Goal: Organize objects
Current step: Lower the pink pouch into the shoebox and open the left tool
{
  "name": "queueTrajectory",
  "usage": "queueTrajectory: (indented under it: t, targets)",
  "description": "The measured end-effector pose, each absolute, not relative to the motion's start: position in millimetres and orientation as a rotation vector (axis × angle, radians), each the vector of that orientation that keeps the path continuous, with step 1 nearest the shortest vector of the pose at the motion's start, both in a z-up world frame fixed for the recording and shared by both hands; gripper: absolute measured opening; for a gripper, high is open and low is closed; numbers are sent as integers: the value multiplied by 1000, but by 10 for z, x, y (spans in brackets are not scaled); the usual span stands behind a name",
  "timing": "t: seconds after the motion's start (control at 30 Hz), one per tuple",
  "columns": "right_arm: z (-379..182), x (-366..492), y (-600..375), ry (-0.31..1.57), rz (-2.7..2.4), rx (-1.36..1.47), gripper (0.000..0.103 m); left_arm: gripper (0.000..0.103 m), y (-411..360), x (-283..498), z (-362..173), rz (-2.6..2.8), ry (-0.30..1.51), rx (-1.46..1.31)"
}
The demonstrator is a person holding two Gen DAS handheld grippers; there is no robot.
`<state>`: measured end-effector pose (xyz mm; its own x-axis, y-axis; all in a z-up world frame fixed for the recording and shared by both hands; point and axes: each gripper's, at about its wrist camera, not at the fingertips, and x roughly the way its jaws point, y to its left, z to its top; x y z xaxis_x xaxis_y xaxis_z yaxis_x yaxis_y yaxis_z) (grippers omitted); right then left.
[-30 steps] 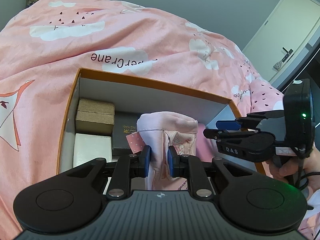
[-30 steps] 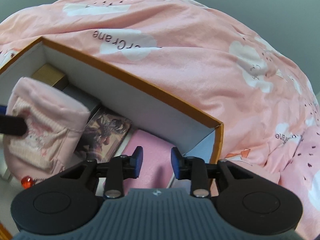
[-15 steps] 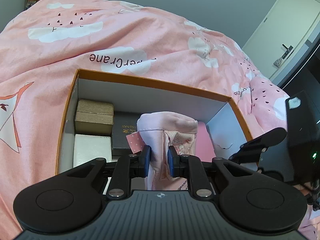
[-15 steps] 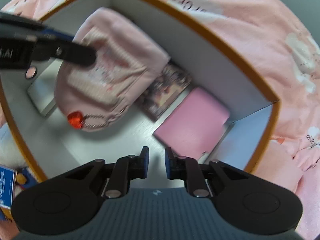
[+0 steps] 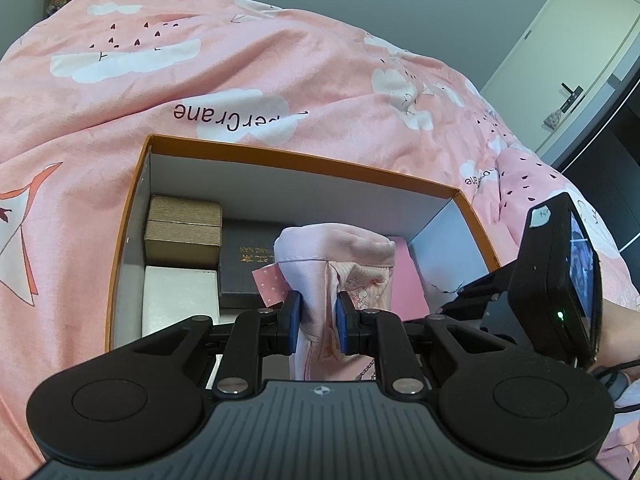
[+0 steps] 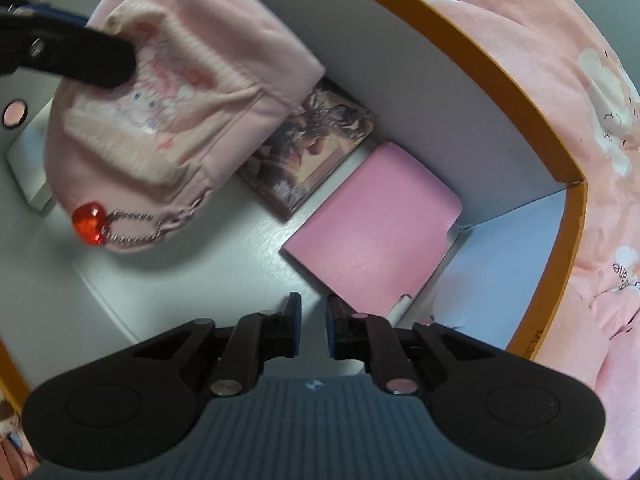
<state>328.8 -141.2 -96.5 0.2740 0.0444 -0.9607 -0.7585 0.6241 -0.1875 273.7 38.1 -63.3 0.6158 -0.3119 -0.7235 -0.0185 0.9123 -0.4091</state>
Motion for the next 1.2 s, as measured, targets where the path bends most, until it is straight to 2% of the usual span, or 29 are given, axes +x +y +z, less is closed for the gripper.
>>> queueTrajectory:
  t: [0.1, 0.2, 0.33, 0.43, 0.87, 1.2]
  targets:
    - [-985, 3332, -1431, 1183, 593, -709, 3, 21, 374, 2743, -636, -178, 900, -399]
    - [-984, 3343, -1454, 1179, 585, -684, 0, 20, 361, 2752, -641, -181, 905, -394]
    - [-974, 3270, -1433, 1168, 603, -712, 6, 20, 346, 2753, -632, -194, 913, -395]
    - [-854, 3189, -1454, 1139, 609, -711, 6, 20, 345, 2739, -608, -217, 918, -410]
    - [184, 3150, -2214, 791, 427, -480, 11, 20, 85, 2846, -682, -337, 1024, -496]
    - [-1, 3145, -2430, 791, 402, -410, 11, 21, -215, 3080, -969, -357, 1143, -592]
